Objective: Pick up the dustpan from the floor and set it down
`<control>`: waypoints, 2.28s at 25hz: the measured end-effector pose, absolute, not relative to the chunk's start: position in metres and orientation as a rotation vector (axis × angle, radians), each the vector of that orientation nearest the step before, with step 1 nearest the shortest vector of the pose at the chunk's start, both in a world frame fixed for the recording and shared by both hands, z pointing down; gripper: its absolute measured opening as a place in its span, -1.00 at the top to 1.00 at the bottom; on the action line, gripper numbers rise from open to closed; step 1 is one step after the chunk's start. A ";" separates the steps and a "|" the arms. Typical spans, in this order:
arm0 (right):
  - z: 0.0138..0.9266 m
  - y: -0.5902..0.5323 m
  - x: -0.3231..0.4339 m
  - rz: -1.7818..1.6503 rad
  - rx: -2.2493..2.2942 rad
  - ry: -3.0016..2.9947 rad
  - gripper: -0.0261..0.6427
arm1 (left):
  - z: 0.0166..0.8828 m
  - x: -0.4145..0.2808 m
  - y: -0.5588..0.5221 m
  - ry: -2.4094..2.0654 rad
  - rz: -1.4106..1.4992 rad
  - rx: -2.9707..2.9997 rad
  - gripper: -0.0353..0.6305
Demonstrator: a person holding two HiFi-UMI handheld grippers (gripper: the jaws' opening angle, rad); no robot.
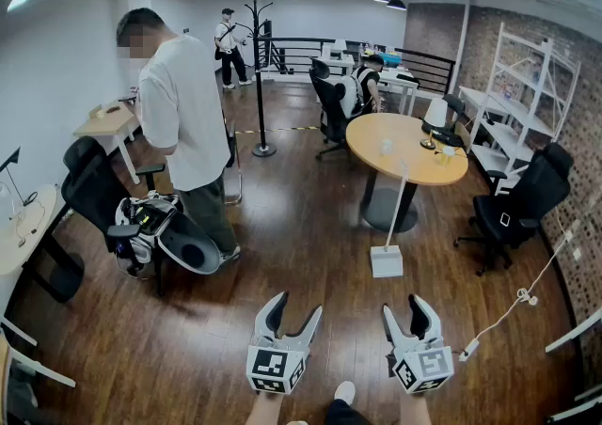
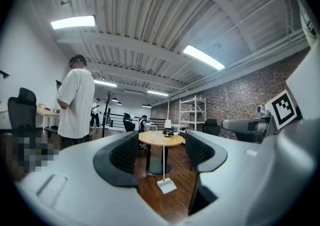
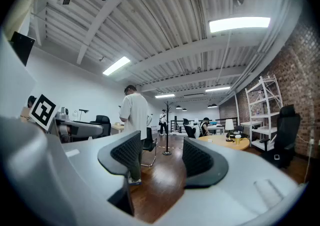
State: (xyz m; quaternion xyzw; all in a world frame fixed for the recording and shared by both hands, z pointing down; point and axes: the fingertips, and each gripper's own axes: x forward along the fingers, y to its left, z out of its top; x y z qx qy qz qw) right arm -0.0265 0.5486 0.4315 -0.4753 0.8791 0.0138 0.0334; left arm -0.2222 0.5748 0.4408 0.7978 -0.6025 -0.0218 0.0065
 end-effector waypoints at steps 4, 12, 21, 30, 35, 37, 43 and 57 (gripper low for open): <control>0.411 0.510 -0.007 0.071 -1.427 2.689 0.17 | 0.420 -0.198 0.542 -1.911 -0.068 2.517 0.04; 0.399 0.438 0.054 0.049 -1.433 2.588 0.19 | 0.397 -0.135 0.461 -1.898 -0.033 2.594 0.05; 0.428 0.394 0.136 -0.044 -1.524 2.504 0.26 | 0.415 -0.076 0.409 -1.837 0.082 2.616 0.06; 0.452 0.360 0.170 -0.087 -1.578 2.503 0.44 | 0.432 -0.036 0.355 -1.753 0.095 2.652 0.08; 0.448 0.320 0.183 -0.037 -1.644 2.505 0.45 | 0.433 -0.025 0.303 -1.718 0.025 2.662 0.08; 0.442 0.298 0.184 0.004 -1.665 2.508 0.45 | 0.436 -0.026 0.278 -1.721 -0.019 2.660 0.09; 0.413 0.205 0.156 0.143 -1.690 2.536 0.44 | 0.421 -0.049 0.193 -1.770 -0.097 2.662 0.08; 0.419 0.064 0.079 0.188 -1.734 2.578 -0.17 | 0.433 -0.122 0.062 -1.785 -0.156 2.592 0.06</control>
